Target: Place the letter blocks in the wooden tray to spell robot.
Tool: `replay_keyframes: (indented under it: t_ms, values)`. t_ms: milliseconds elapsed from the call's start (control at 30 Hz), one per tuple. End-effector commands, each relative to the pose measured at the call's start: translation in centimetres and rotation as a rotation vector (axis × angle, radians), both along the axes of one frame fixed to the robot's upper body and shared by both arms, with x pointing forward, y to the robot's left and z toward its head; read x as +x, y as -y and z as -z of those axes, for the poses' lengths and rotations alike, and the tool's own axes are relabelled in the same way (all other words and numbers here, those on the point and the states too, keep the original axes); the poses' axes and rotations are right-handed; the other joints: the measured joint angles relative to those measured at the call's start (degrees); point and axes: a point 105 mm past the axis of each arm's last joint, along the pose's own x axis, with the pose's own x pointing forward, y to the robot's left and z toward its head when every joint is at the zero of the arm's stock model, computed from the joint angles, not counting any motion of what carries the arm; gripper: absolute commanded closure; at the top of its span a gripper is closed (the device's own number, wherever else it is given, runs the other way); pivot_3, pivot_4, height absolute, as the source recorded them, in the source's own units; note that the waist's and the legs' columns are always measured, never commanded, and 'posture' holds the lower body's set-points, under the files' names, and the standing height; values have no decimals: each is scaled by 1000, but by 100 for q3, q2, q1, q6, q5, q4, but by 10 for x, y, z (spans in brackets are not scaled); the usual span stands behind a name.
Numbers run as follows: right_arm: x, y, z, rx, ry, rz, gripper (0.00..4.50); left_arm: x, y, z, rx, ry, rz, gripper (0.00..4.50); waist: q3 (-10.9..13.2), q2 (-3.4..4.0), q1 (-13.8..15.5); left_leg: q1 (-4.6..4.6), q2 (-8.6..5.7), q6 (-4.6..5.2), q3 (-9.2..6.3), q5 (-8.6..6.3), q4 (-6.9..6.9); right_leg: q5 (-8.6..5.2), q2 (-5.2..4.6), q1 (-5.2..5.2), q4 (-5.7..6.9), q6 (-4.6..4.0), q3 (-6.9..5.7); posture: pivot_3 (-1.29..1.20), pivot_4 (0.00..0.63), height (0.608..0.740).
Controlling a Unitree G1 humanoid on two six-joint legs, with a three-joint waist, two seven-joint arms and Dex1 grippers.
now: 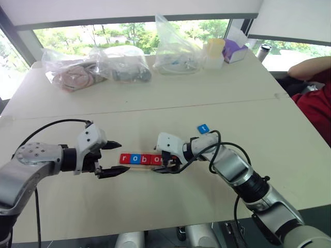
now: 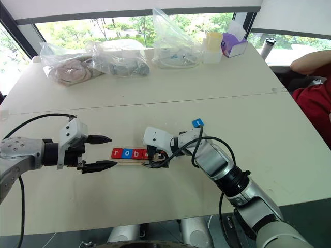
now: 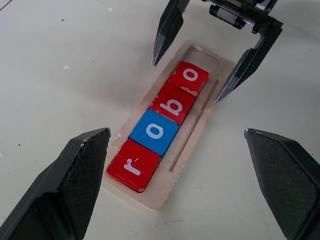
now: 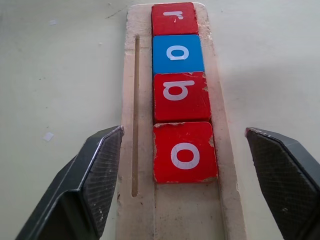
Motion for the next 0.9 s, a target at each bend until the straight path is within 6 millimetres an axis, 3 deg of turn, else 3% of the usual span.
replay_keyframes:
  t_ms: [33, 167, 267, 333, 467, 567, 700, 867, 900]
  values:
    - [7, 6, -27, 55, 97, 15, 397, 1, 1, -8, 0, 34, 8, 0, 0, 0, 1, 0, 0, 0, 0, 0, 0, 0, 0, 0, 0, 0, 0, 0, 150, 740]
    - [29, 33, -50, 116, 152, 157, 397, -1, 5, -15, -36, 39, 18, 0, 0, -1, 9, -2, -1, 0, 0, 0, 2, 0, -1, 0, 0, 0, 0, 0, 150, 740]
    - [51, 66, -69, 175, 208, 346, 397, 2, 17, -35, -140, 81, 32, 0, -1, -5, 23, -7, -3, 0, -3, 0, 6, 1, -3, 0, 0, 1, -3, 0, 150, 740]
    - [59, 83, -71, 191, 225, 442, 397, 4, 23, -44, -174, 103, 41, 0, -2, -6, 23, -9, -4, 0, -5, 0, 9, 4, -4, 1, 0, 2, -5, 0, 150, 740]
    - [74, 124, -54, 184, 205, 788, 397, 20, 30, -54, -211, 155, 37, 0, -3, -8, 20, -9, -7, 0, -6, 0, 9, 15, -2, 2, 1, 9, -4, 0, 150, 740]
    - [73, 133, -44, 199, 178, 939, 397, 31, 38, -57, -225, 192, 41, 0, -4, -6, -5, -8, -7, 0, -7, 0, 8, 17, -1, 1, 4, 7, -1, 0, 150, 740]
    - [70, 134, -36, 187, 160, 983, 397, 30, 40, -56, -225, 173, 68, 0, -2, -2, -17, -8, -6, 0, -1, 0, 7, 21, 4, -4, 6, 4, 3, 0, 150, 740]
    - [71, 134, -4, 171, 67, 1040, 397, 36, 39, -54, -211, 184, 68, 0, -3, -4, 3, -9, -6, 0, -7, 1, 7, 16, 5, -2, 5, 10, 1, 0, 150, 740]
    - [71, 133, 1, 162, 61, 1039, 633, 35, 40, -53, -207, 184, 73, 0, -3, -4, 1, -9, -6, 0, -5, 1, 7, 16, 4, -2, 5, 10, 1, 0, 150, 740]
